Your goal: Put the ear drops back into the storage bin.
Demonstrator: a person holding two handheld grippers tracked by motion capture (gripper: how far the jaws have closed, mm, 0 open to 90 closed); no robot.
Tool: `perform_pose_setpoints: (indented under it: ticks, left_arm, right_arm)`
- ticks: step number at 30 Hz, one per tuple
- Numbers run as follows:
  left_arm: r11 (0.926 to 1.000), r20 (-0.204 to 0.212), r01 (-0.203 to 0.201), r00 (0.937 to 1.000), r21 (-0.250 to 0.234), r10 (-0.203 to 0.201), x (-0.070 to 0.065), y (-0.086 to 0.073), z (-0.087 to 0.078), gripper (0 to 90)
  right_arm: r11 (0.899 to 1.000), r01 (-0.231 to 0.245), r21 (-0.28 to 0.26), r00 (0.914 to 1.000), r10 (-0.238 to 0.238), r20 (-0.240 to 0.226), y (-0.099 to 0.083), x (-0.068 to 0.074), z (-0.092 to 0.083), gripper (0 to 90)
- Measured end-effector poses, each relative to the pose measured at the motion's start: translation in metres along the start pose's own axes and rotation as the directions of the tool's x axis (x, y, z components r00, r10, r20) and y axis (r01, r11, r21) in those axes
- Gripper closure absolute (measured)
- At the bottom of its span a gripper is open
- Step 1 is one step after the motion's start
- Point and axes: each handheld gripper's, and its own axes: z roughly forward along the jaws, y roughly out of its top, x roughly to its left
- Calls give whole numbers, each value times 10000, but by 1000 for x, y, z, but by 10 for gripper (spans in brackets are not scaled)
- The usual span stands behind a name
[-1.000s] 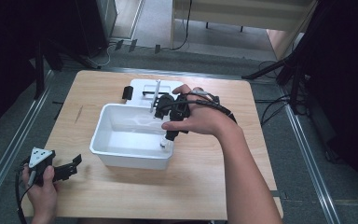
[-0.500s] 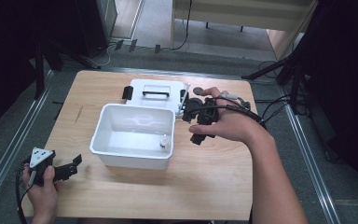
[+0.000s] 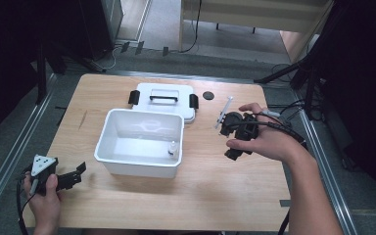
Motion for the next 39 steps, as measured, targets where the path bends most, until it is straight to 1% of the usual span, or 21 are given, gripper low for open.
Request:
perform_pose_setpoints:
  ticks: [3, 5, 7, 14, 15, 18, 22, 24, 27, 28, 30, 31, 32, 34, 35, 36, 37, 38, 39]
  left_arm:
    - [10000, -11, 14, 10000, -2, -14, 0, 0, 0, 14]
    - [10000, -30, 9, 10000, -6, -9, 0, 0, 0, 14]
    - [10000, -17, -11, 10000, 10, 11, 0, 0, 0, 14]
    - [10000, -22, -44, 10000, -3, 44, -1, 0, 0, 14]
    - [10000, -22, -50, 10000, -11, 50, -1, 0, 0, 14]
    - [10000, -28, -48, 10000, 0, 48, -1, 0, 0, 14]
    - [10000, -46, -87, 10000, 9, 87, -1, 0, 0, 14]
    - [10000, -48, -84, 10000, 23, 84, -1, 0, 0, 14]
    - [10000, -52, -94, 9999, 7, 94, -1, 0, -1, 14]
    - [10000, -47, -91, 9999, -6, 91, -1, 0, -1, 14]
    - [9999, -48, -98, 9999, 22, 98, -2, 0, -1, 14]
    - [9999, -50, -126, 9999, 43, 126, -2, 0, -1, 14]
    - [9999, -45, -129, 9999, 38, 129, -2, -1, -1, 14]
    - [9999, -51, -130, 9999, 40, 130, -2, 0, -1, 14]
    - [9999, -53, -126, 9999, 44, 126, -2, 0, -1, 14]
    - [9999, -54, -130, 9999, 47, 130, -2, 0, -1, 14]
    - [9999, -53, -132, 9999, 43, 132, -2, 0, -1, 14]
    - [9999, -54, -131, 9999, 37, 131, -2, -1, -1, 14]
    - [9999, -58, -144, 9999, 36, 145, -2, 0, -1, 14]
  right_arm:
    - [9998, -218, -12, 9998, 218, -43, -14, -1, 5, 139]
    - [9989, -463, -91, 9988, 462, -131, -25, -1, 9, 139]
    - [9981, -603, -161, 9981, 601, -139, -31, -1, 12, 139]
    - [9920, -1168, -477, 9928, 1154, -313, -60, 5, 33, 141]
    - [9910, -1259, -465, 9918, 1246, -299, -64, 6, 36, 141]
    - [9870, -1437, -715, 9896, 1428, -183, -76, 9, 45, 149]
    - [9755, -1860, -1176, 9825, 1834, -329, -91, 14, 59, 149]
    - [9691, -2022, -1411, 9793, 2007, -252, -97, 16, 64, 154]
    - [9511, -2377, -1971, 9709, 2388, -188, -107, 19, 73, 150]
    - [9408, -2560, -2222, 9660, 2576, -221, -112, 20, 77, 149]
    - [9242, -2795, -2603, 9591, 2815, -305, -118, 21, 83, 149]
    - [9127, -2954, -2825, 9548, 2919, -554, -122, 22, 86, 143]
    - [8892, -3284, -3186, 9442, 3176, -869, -128, 23, 92, 141]
    - [8615, -3620, -3560, 9316, 3482, -1045, -136, 24, 98, 142]
    - [8407, -3794, -3865, 9240, 3658, -1114, -141, 24, 102, 142]
    - [8127, -3974, -4261, 9152, 3852, -1188, -147, 25, 106, 143]
    - [7925, -4135, -4483, 9071, 4009, -1282, -150, 26, 109, 142]
    - [7688, -4294, -4739, 8979, 4199, -1324, -155, 28, 113, 143]
    - [7423, -4430, -5027, 8885, 4384, -1357, -159, 29, 116, 142]
